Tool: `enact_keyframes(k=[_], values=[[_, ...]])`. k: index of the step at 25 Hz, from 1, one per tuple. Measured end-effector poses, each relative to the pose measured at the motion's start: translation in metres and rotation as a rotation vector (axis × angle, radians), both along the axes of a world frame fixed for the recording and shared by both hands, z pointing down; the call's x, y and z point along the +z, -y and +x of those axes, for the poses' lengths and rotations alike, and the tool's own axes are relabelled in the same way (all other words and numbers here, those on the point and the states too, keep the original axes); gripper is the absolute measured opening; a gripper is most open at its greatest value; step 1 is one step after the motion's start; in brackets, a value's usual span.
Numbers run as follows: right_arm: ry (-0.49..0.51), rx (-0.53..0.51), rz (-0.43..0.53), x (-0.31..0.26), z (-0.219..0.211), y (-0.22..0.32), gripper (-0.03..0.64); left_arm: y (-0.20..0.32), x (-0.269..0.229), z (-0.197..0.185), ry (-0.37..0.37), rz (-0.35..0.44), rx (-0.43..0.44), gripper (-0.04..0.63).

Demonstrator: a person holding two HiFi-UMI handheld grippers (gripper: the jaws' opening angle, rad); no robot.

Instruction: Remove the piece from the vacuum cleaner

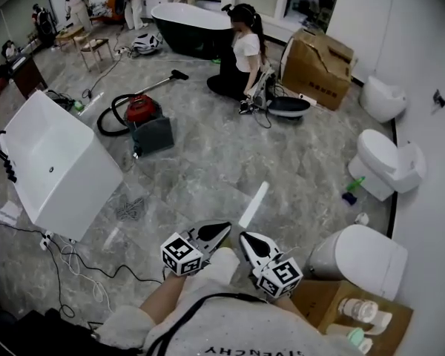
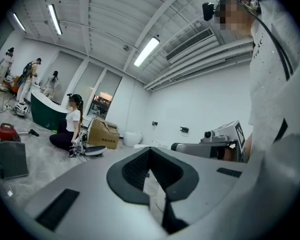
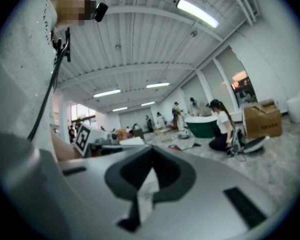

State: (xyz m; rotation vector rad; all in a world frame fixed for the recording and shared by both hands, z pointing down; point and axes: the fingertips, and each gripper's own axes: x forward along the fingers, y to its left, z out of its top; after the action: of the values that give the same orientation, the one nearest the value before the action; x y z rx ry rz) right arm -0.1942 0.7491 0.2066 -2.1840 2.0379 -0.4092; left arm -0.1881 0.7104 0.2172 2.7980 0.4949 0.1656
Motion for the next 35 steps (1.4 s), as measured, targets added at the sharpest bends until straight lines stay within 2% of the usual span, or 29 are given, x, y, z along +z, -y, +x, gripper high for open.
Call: enact_keyframes(k=[5, 11, 16, 21, 24, 26, 30, 35], values=[[0.012, 0.051, -0.025, 0.009, 0.052, 0.008, 0.014, 0.024, 0.02, 0.051, 0.027, -0.037, 0.011, 0.02], [0.05, 0.113, -0.043, 0.022, 0.142, 0.033, 0.014, 0.063, 0.022, 0.129, 0.012, -0.061, 0.018, 0.02], [0.011, 0.083, -0.021, 0.006, 0.193, 0.077, 0.014, 0.096, 0.019, 0.174, 0.004, -0.082, 0.005, 0.02], [0.019, 0.069, 0.016, -0.002, 0.222, 0.109, 0.014, 0.124, 0.015, 0.196, 0.017, -0.059, -0.028, 0.02], [0.025, 0.067, 0.02, 0.001, 0.233, 0.121, 0.014, 0.147, 0.01, 0.2, 0.023, -0.008, -0.103, 0.02], [0.021, 0.041, 0.023, 0.002, 0.236, 0.137, 0.014, 0.17, 0.008, 0.198, 0.023, 0.024, -0.182, 0.02], [0.037, -0.083, 0.013, 0.011, 0.23, 0.187, 0.014, 0.22, 0.005, 0.186, 0.015, 0.041, -0.353, 0.02], [0.033, -0.254, 0.022, 0.008, 0.231, 0.259, 0.014, 0.28, 0.005, 0.181, 0.017, 0.041, -0.508, 0.02]])
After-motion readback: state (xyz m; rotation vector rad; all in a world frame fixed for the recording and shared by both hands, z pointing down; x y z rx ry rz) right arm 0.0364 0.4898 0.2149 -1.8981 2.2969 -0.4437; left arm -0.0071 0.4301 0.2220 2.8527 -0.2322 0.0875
